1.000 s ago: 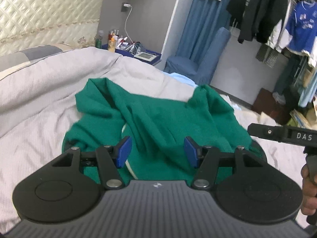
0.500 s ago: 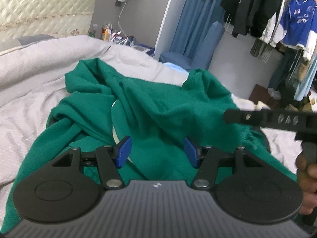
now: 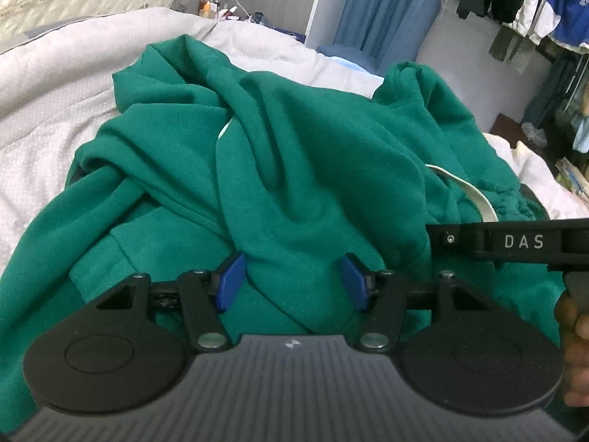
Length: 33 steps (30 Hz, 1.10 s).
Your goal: Fold large clothes
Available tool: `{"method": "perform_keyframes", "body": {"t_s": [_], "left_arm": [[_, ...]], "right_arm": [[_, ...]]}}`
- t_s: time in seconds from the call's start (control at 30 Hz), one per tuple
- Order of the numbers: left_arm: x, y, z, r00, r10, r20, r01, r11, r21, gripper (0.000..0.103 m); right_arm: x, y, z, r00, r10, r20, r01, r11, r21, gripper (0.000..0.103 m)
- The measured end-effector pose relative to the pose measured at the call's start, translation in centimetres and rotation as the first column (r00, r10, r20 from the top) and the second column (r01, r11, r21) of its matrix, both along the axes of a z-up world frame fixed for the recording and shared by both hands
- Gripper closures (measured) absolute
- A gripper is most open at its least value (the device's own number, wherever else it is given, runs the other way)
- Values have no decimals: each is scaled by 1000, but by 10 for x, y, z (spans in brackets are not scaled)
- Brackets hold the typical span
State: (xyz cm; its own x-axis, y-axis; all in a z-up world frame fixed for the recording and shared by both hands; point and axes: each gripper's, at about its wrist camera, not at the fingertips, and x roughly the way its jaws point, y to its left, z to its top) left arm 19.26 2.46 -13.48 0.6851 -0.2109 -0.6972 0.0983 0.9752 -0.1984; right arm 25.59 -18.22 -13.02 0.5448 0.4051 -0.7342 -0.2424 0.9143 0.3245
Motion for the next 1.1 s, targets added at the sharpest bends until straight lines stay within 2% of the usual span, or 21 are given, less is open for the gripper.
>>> {"method": "perform_keyframes", "body": {"t_s": [0.17,0.33,0.5,0.63,0.77,0.83,0.9,0.97,1.0,1.1], "left_arm": [[0,1,0,1000,6,1,-6,1000,-7,39],[-9,8,10,999,35,6,-34,997,-65,39],[-35,14,29,998,58,30,-56,997,-59,37],[-67,20,50,996,69,64,-66,996,-52,36],[-94,34,71,992,103,68,-97,991,-89,36],[-107,45,77,994,101,44,-95,988,-119,36],[-118,58,83,994,108,0,-107,985,-137,35],[-129,76,89,988,145,-61,-153,977,-151,36],[-136,88,93,980,167,-108,-184,967,-175,36],[-149,124,107,962,195,-192,-240,937,-254,36]], "right_arm": [[0,2,-1,1000,-2,0,2,1000,3,78],[-3,0,5,1000,-13,11,13,1000,17,76],[-20,-11,27,999,-32,31,32,999,21,73],[-45,-31,50,998,-51,46,50,998,22,65],[-63,-59,73,997,-76,2,76,994,77,65],[-75,-77,86,997,-73,-22,75,992,103,64],[-87,-96,100,998,-67,-18,68,994,86,62],[-98,-117,112,997,-67,-27,69,994,89,49],[-103,-127,117,997,-68,-31,70,994,83,44],[-115,-156,126,998,-48,-47,51,996,69,45]]}}
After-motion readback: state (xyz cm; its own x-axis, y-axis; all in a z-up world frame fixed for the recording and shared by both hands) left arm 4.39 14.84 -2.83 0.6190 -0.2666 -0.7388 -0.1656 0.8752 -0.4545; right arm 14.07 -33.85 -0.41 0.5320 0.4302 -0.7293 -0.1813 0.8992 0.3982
